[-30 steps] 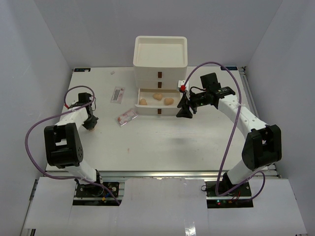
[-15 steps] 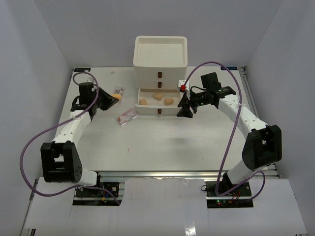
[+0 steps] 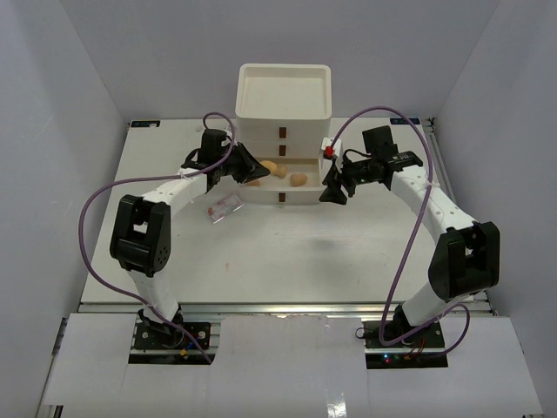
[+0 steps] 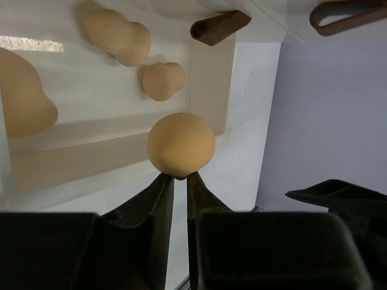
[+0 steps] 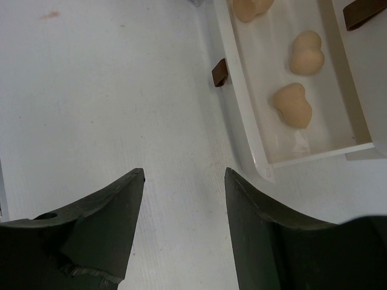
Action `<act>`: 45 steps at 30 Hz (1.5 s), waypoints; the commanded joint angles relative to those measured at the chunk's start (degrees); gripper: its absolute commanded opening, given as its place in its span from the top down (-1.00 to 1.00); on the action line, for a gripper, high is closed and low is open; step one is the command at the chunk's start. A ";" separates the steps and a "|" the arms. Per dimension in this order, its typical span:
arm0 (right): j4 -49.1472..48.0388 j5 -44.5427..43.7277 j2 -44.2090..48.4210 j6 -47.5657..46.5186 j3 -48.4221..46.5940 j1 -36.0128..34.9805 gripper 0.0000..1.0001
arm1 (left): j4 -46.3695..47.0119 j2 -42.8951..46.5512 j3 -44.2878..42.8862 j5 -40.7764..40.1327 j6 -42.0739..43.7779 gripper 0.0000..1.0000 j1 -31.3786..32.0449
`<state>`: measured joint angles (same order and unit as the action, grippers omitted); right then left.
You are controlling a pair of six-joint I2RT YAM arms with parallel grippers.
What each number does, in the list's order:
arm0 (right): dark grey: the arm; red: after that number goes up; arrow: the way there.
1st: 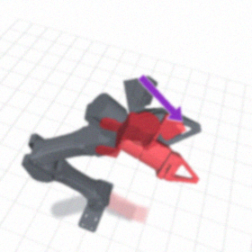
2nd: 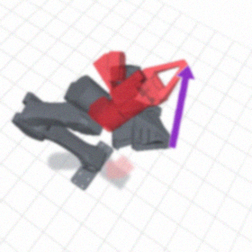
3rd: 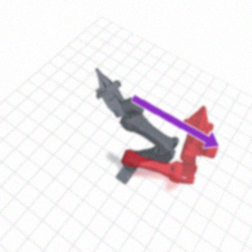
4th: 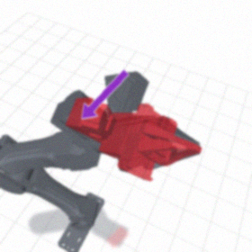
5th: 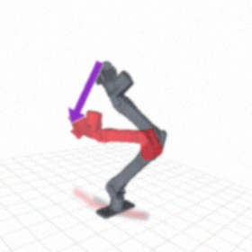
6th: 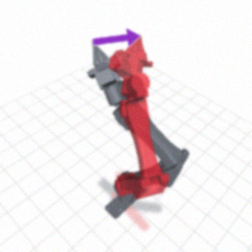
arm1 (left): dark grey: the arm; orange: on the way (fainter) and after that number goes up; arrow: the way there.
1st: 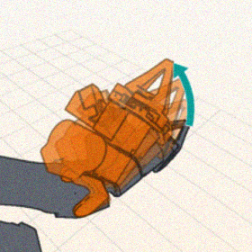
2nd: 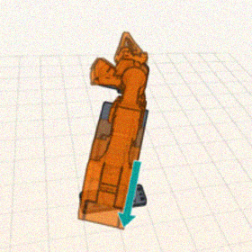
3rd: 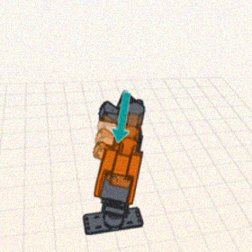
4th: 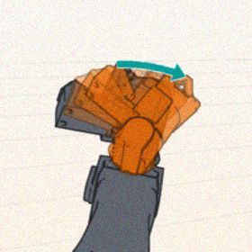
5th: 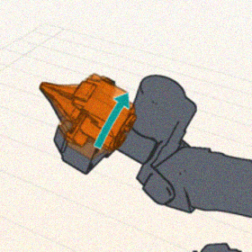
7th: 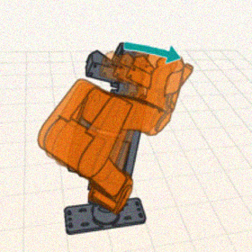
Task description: Organize the makeup
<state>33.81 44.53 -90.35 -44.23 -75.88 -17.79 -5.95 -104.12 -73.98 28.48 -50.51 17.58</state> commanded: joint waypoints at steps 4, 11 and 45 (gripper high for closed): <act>1.41 0.19 0.91 -2.85 -2.97 0.27 -0.26 | -3.66 -0.32 -4.30 -1.71 2.31 0.13 -0.13; 4.74 2.61 -1.91 -8.59 -5.92 -0.87 -0.26 | -3.72 0.70 -4.25 -1.35 3.96 -0.17 -0.09; 1.61 -6.03 -11.52 -22.65 -9.47 -12.89 -0.29 | -14.26 -16.99 -47.83 -16.19 31.09 -0.24 -5.63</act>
<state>37.49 39.72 -100.99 -68.92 -82.85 -30.20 -18.24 -120.97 -118.19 10.05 -21.24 12.03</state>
